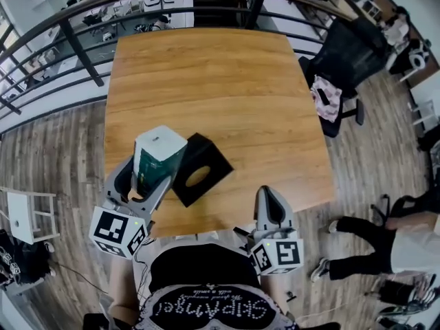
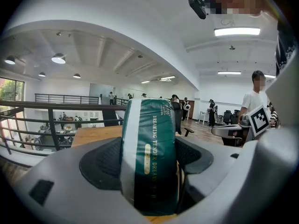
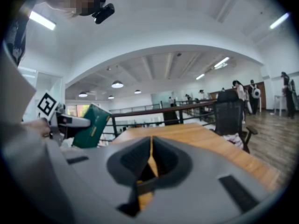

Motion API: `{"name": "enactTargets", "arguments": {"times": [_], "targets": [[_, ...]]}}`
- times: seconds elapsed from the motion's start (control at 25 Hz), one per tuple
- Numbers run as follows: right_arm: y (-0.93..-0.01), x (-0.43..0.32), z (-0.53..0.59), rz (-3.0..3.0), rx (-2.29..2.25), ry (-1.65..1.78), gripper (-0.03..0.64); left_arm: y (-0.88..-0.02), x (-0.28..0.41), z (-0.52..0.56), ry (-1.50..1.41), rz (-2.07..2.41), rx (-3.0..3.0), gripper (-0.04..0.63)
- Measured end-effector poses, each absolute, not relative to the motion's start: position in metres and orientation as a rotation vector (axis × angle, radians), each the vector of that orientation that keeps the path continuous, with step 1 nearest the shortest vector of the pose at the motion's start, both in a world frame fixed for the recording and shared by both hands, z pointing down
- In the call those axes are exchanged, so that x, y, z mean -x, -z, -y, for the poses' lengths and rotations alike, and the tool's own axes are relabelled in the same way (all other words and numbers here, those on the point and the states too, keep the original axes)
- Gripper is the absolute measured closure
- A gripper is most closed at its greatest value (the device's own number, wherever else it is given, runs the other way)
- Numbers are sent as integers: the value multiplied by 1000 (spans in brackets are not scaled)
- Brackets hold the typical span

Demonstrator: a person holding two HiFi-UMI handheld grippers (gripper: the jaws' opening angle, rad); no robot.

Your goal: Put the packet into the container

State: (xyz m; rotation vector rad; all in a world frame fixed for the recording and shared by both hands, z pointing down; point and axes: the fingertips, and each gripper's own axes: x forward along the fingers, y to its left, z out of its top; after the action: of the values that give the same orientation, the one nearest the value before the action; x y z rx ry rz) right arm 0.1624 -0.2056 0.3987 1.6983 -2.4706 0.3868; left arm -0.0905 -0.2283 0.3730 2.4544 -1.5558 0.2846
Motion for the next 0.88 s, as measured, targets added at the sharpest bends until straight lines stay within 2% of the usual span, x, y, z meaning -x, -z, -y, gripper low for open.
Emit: {"name": "enactTargets", "arguments": {"times": [0.88], "targets": [[-409,-203,213,2344,-1824,-453,582,-479,22,271,-578,1244,-2455,229]]}}
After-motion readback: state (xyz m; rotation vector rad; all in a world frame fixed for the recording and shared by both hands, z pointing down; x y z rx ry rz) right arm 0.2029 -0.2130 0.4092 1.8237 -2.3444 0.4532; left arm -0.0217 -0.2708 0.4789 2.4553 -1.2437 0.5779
